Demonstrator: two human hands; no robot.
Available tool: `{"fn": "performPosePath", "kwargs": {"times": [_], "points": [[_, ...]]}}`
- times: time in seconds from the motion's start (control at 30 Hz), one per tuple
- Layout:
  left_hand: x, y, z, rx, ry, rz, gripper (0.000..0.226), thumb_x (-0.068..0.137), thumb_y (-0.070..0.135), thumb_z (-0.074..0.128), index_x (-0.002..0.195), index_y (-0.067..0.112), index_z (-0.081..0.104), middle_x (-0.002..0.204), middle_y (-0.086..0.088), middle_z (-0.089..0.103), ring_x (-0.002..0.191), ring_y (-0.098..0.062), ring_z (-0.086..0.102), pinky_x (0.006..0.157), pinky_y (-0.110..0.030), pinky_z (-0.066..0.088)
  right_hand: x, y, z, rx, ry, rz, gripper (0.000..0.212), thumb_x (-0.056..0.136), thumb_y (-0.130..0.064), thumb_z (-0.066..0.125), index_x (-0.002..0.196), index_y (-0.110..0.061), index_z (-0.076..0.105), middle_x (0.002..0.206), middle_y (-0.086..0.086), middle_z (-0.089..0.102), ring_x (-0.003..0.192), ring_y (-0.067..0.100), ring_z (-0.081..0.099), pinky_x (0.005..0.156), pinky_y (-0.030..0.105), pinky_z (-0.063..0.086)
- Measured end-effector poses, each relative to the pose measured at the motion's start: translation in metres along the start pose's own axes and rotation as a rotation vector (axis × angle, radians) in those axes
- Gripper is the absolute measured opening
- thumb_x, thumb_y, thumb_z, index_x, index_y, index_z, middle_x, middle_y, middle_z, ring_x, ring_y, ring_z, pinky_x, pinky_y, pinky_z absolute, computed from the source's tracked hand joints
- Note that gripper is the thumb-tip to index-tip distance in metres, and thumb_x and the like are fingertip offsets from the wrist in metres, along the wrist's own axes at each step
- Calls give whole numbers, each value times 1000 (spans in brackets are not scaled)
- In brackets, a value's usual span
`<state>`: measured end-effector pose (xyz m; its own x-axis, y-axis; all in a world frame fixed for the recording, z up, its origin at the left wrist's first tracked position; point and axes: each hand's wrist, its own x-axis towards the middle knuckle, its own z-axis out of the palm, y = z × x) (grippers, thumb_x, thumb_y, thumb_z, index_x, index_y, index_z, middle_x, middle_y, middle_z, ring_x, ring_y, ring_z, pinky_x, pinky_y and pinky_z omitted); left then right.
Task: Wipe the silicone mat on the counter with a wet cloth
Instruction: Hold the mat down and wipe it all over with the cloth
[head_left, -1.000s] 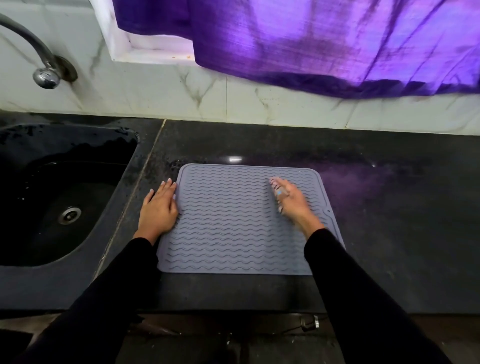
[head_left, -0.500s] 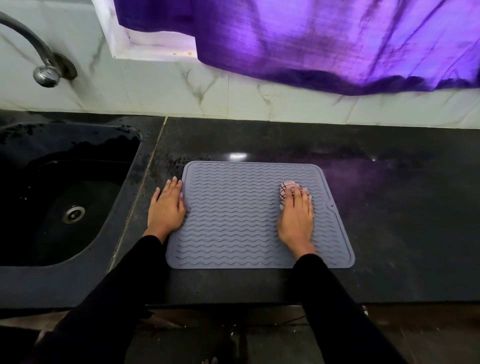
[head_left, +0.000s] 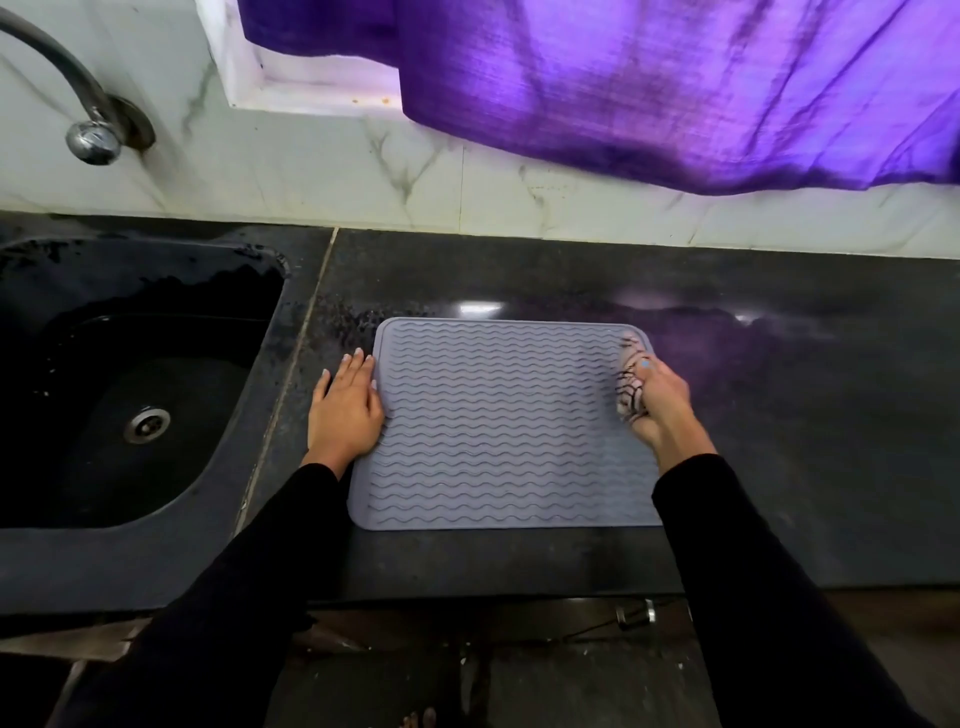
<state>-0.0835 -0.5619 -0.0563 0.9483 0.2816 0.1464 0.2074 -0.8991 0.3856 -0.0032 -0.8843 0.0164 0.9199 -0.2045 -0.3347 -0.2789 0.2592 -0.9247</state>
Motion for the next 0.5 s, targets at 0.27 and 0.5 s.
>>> {"fn": "performPosePath", "kwargs": {"times": [0.27, 0.5], "points": [[0, -3, 2, 8, -14, 9, 52, 95, 29, 22, 143, 9, 31, 153, -7, 26, 143, -18, 18, 118, -40, 8, -22, 52, -20, -1296, 20, -530, 55, 92, -3, 45, 145, -11, 33, 152, 9, 33, 142, 26, 24, 119, 40, 16], [-1, -1, 0, 18, -17, 13, 64, 87, 35, 14, 143, 8, 30, 153, -8, 25, 143, -20, 18, 117, -40, 7, -15, 53, -26, -1355, -37, -528, 52, 95, -11, 45, 145, -13, 32, 153, 4, 30, 144, 23, 20, 120, 37, 12]]}}
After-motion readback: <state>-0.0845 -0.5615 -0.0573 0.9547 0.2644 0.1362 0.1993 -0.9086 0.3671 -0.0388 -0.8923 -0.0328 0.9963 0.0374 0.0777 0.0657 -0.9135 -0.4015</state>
